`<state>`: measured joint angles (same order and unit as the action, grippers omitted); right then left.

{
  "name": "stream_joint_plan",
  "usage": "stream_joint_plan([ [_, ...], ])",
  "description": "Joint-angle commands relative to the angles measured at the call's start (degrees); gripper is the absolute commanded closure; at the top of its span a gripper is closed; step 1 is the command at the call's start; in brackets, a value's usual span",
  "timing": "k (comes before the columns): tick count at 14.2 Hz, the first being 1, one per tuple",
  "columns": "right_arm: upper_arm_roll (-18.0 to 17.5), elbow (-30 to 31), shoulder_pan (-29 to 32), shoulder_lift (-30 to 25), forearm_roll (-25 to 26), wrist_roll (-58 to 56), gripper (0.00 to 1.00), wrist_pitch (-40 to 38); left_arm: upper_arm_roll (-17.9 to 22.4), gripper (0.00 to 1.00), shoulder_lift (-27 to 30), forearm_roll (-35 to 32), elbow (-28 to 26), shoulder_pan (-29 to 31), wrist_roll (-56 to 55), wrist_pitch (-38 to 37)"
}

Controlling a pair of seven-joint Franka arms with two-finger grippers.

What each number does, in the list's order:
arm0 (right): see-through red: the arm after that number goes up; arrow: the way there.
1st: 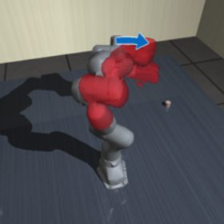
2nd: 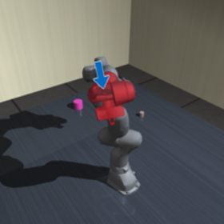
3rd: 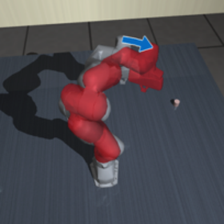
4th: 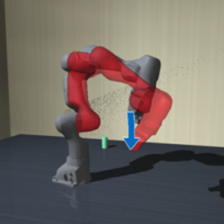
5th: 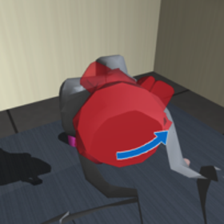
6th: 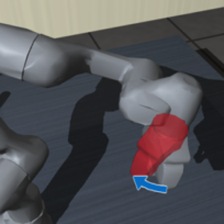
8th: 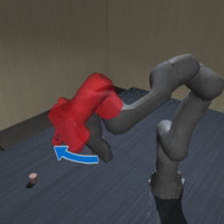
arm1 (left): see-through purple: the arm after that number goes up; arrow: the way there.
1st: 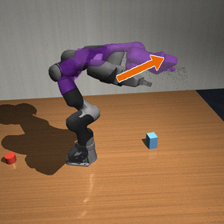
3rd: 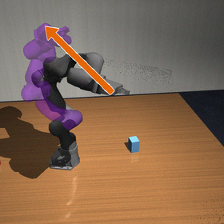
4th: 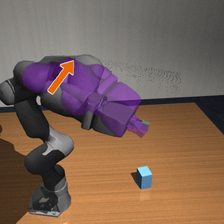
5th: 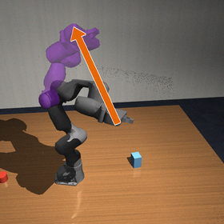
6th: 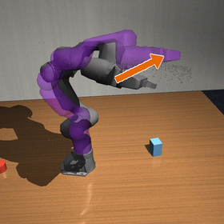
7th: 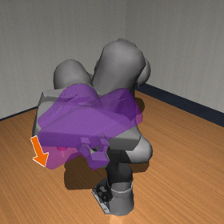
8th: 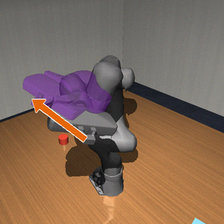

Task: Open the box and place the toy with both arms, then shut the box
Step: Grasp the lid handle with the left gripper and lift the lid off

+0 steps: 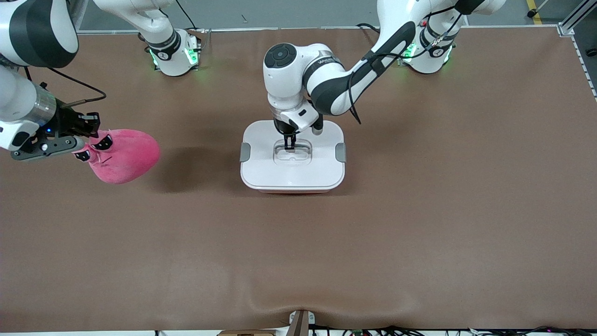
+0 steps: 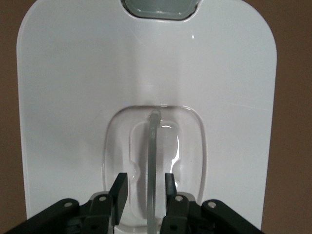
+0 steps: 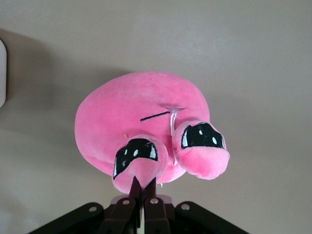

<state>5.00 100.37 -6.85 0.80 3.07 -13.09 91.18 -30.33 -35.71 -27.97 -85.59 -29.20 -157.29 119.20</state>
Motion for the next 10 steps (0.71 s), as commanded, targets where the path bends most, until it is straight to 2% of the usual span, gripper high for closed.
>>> stream_joint_plan([
  [1,-0.34,-1.76,-0.17,0.69,-0.96,-1.33,1.00,-1.10,0.28,0.82,-0.77,-2.44,1.30,-1.04,-5.65,0.07],
  [4,-0.60,-1.76,-0.61,0.78,-0.87,-1.42,1.00,-0.40,0.28,1.00,-0.59,-2.53,1.30,-1.04,-5.65,0.07],
  [10,-0.60,-1.93,-3.34,1.39,-0.87,-2.55,1.00,0.04,0.28,1.00,0.72,-2.53,1.30,-0.60,-3.99,-0.20],
])
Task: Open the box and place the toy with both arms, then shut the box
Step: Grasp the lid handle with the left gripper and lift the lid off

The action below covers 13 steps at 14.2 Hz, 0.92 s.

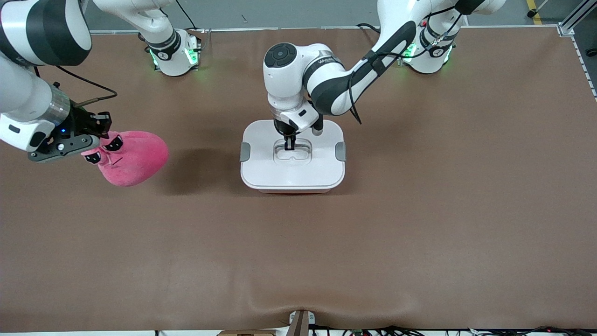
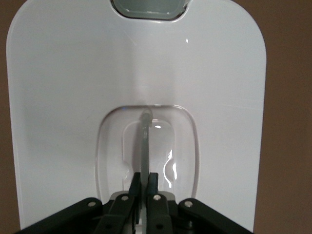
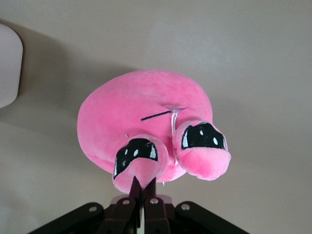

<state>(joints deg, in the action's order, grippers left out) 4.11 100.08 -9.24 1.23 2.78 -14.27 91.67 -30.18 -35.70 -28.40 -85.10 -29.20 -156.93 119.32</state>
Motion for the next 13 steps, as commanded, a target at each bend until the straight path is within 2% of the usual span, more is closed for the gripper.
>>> stream_joint_plan([
  [1,0.28,-1.91,-1.22,0.97,-0.58,-1.37,1.00,-0.27,0.03,1.00,1.16,-2.10,0.90,-0.51,-4.35,-0.84],
  [5,0.28,-2.00,-1.13,1.85,-1.37,-1.46,1.00,0.61,-0.84,1.00,5.37,-0.96,0.90,-0.07,0.11,-4.53],
  [8,0.28,-2.09,-2.62,2.11,-1.28,-4.00,1.00,0.70,-0.85,1.00,7.05,3.16,0.99,2.03,7.49,-7.17],
  [10,0.28,-2.35,-3.76,2.11,-1.46,-4.71,1.00,0.62,-0.94,1.00,9.41,6.15,0.90,6.23,13.02,-8.31],
  [13,0.28,-2.52,-7.45,2.11,-1.46,-4.71,1.00,0.79,-0.93,1.00,12.05,14.15,1.34,13.79,25.06,-12.26],
])
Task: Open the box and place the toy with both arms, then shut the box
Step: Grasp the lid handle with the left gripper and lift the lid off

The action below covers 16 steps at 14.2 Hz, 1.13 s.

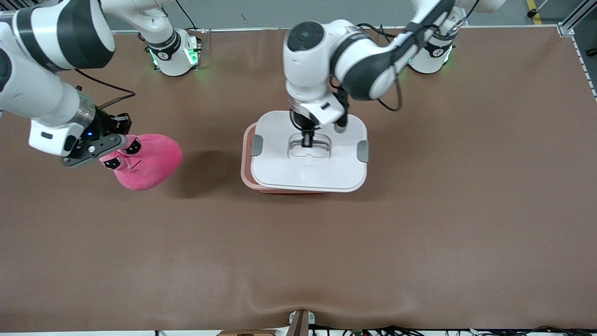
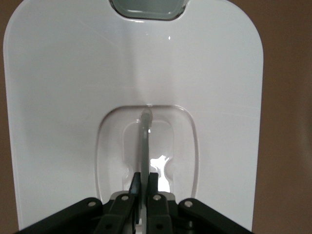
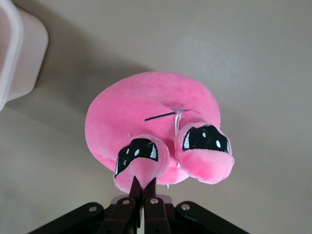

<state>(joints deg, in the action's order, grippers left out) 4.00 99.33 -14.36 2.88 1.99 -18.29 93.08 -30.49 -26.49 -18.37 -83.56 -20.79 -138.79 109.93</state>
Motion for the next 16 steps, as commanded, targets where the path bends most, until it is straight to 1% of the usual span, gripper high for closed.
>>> stream_joint_plan([
  [1,0.40,-2.12,-3.13,0.46,-0.58,-0.87,1.00,-0.70,-0.71,1.00,3.45,6.05,-0.20,7.84,11.39,-4.70],
  [3,0.31,-3.09,-4.27,0.38,-0.58,-0.96,1.00,-1.05,-0.62,1.00,4.68,8.87,-0.20,11.45,21.24,-6.39],
  [5,0.40,-4.14,-7.25,0.38,-0.32,-2.88,1.00,-0.88,-0.71,1.00,5.57,9.32,-0.20,14.27,27.32,-9.28],
  [6,0.40,-4.23,-8.40,0.38,0.03,-3.76,1.00,-0.79,-0.62,1.00,6.87,9.67,-0.20,14.80,29.87,-9.90],
  [8,0.40,-5.10,-10.07,0.29,0.12,-5.26,1.00,-0.70,-0.19,1.00,7.33,10.55,-0.11,14.98,32.61,-10.08],
  [10,0.40,-5.73,-11.91,0.29,0.04,-5.35,1.00,-0.70,-0.44,1.00,8.02,10.64,-0.20,17.43,35.68,-11.13],
  [12,0.40,-6.43,-14.11,0.46,-0.14,-5.35,1.00,-0.88,-0.54,1.00,8.56,11.77,-0.11,17.88,37.89,-12.55],
  [14,0.40,-6.87,-17.09,1.69,-0.58,-5.44,1.00,-0.53,-0.45,1.00,8.47,12.31,-0.11,18.06,39.38,-12.55],
  [16,0.31,-8.09,-19.73,3.18,-0.67,-5.44,1.00,1.40,-0.19,1.00,8.64,12.22,-0.11,18.32,43.50,-12.55],
])
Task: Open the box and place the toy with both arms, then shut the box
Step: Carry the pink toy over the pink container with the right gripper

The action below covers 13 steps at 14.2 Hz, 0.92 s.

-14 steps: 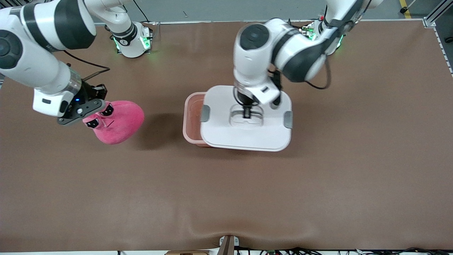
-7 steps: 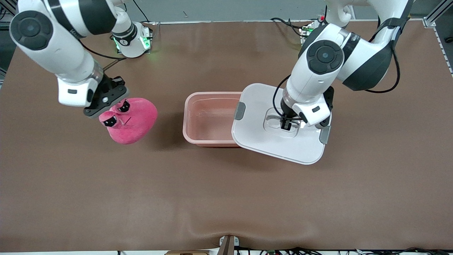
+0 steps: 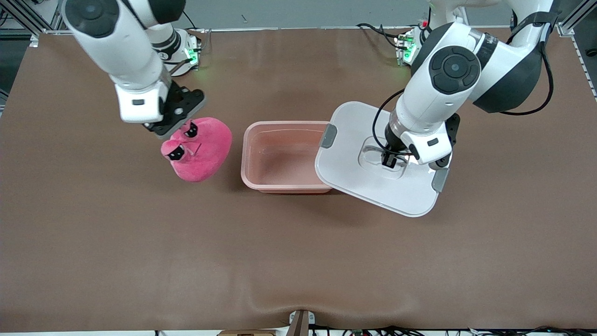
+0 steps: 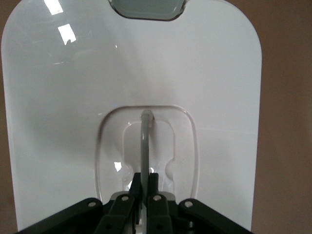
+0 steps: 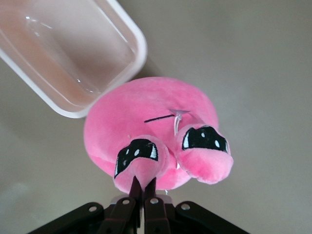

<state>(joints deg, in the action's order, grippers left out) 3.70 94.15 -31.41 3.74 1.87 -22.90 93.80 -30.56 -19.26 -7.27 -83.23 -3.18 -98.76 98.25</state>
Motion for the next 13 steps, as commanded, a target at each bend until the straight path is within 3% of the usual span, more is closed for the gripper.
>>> stream_joint_plan([
  [1,0.61,-3.70,-4.26,2.76,-0.55,-1.01,1.00,1.03,-0.20,1.00,1.94,1.29,-0.44,2.02,4.88,-0.96],
  [3,0.52,-4.06,-5.85,3.29,-0.64,-1.10,1.00,2.86,-0.38,1.00,2.47,1.73,-0.44,4.05,8.57,-1.22],
  [6,0.26,-4.06,-8.57,4.00,-4.67,-1.62,1.00,6.38,-0.38,1.00,3.18,3.14,-0.53,5.90,12.18,-1.84],
  [13,0.35,-4.06,-12.98,6.37,-2.31,-9.43,1.00,10.60,-0.38,1.00,3.44,3.40,-0.62,6.08,12.98,-2.28],
])
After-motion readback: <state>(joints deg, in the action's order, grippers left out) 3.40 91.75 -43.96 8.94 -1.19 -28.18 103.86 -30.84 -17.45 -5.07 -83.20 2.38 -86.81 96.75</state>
